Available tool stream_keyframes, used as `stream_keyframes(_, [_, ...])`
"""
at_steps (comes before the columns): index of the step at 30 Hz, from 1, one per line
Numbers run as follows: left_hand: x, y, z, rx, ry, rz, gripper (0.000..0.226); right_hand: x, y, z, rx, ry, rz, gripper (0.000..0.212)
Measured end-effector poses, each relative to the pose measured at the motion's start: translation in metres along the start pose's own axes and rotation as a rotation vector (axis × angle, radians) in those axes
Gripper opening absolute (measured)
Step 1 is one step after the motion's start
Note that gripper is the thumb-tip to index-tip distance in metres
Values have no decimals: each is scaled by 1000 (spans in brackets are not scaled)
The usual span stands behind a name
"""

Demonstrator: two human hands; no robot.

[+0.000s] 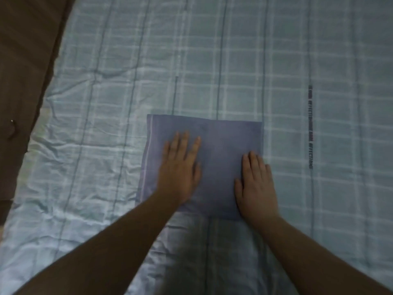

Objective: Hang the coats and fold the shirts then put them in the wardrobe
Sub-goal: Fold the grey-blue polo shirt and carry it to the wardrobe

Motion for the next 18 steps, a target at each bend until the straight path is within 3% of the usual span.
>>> stream_keyframes(5, [-76, 29, 45, 54, 95, 30, 57, -19, 9, 65, 16, 72, -91, 69])
stream_keyframes(12, [-80, 17, 33, 26, 77, 52, 55, -23, -9, 81, -83, 352, -575, 74])
stream_keyframes(15, [-91, -6, -7, 31, 138, 165, 49, -23, -18, 74, -22, 518, -771, 58])
stream_keyframes(18, [-107, -16, -66, 161, 151, 239, 49, -23, -28, 66, 59, 609, -851, 22])
Point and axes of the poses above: each hand's wrist, its own z-axis away from the middle knuckle, its own y-axis out of the palm, x = y × z, the point moved 4 cm from there along -z, towards the middle knuckle, and after that the axes turned 4 degrees about -z, right-handed, at the moved point
